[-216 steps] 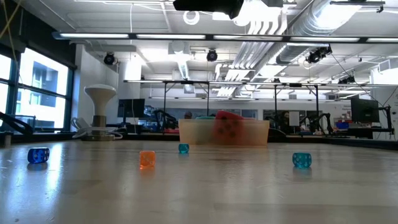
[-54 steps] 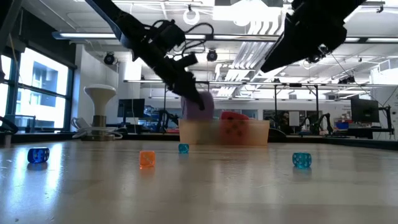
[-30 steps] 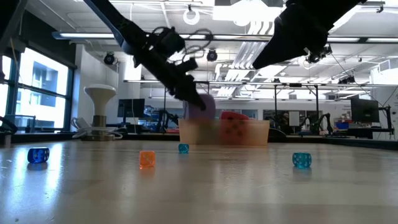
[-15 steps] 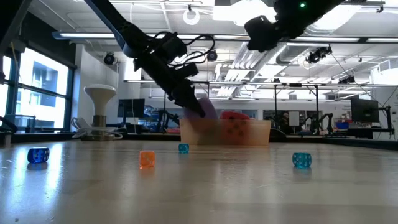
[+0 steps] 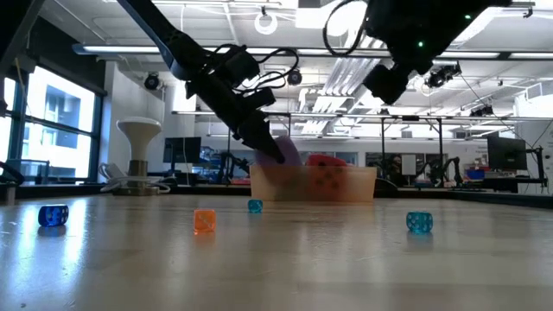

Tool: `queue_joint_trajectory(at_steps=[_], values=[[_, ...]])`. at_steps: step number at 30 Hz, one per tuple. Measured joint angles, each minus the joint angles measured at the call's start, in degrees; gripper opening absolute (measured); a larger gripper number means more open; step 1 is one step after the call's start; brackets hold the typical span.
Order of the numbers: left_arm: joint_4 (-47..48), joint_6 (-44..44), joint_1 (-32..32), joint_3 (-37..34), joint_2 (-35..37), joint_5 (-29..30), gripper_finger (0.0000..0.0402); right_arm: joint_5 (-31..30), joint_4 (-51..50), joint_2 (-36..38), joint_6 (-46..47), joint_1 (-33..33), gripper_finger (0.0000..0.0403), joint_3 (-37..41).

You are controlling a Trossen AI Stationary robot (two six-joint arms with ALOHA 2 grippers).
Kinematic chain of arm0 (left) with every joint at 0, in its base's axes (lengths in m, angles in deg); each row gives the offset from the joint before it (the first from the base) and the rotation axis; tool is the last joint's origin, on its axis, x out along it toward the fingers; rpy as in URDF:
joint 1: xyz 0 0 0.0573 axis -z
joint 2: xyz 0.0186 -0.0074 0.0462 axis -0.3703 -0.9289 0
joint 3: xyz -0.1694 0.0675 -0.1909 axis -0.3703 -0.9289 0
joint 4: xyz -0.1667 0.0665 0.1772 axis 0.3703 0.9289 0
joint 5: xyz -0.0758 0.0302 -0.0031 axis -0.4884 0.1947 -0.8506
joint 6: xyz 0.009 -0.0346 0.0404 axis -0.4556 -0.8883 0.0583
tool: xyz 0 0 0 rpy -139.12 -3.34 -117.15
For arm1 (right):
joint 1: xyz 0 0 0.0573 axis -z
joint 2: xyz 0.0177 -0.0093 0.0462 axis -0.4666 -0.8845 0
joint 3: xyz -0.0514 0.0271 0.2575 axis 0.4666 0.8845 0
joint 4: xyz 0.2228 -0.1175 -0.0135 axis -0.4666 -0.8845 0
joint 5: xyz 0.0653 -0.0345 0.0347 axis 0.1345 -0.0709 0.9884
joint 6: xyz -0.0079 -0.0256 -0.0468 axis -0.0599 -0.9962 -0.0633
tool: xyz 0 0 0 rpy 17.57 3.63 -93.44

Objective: Pick & Place Dice
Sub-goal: Put the large purple die into the orange bin

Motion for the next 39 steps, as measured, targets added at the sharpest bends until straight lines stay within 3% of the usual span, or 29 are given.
queue_joint_trajectory(at_steps=[4,7,10,13,17,21,25,27,35,39], values=[[0.08,-0.38,0.00,0.02,0.00,-0.01,0.0399,2.14,-0.97,7.05,-8.99,7.16,0.0275,0.08],[0.24,-0.44,0.00,0.02,0.00,-0.01,0.0399,2.09,-2.10,14.67,-10.50,11.11,0.0275,0.44],[0.25,-0.41,0.00,0.02,0.00,-0.01,0.0399,4.81,4.20,23.12,-11.03,14.01,0.0275,4.30],[0.25,-0.40,0.00,0.04,0.00,-0.01,0.0399,19.32,22.55,31.07,-21.71,15.43,0.0275,12.45],[0.26,-0.40,0.02,0.04,0.00,-0.01,0.0399,46.25,63.28,35.22,-38.47,17.22,0.0275,27.65],[0.22,-0.85,0.02,0.04,0.00,-0.91,0.0399,51.86,89.42,28.86,-41.99,22.26,0.0275,35.81],[0.13,-0.91,0.01,0.07,0.00,-2.58,0.0399,65.62,102.81,17.14,-41.33,28.37,0.0275,36.26],[-0.17,-0.92,0.02,0.07,0.00,-2.67,0.0399,69.59,107.21,10.78,-40.58,30.14,0.0275,34.21],[-0.48,-1.61,0.02,0.07,0.00,-2.68,0.0399,72.41,105.17,-8.95,-43.08,30.94,0.0275,17.01],[-0.46,-2.13,0.02,0.07,0.00,-2.67,0.0399,69.60,100.57,-14.55,-43.24,30.15,0.0275,10.53]])
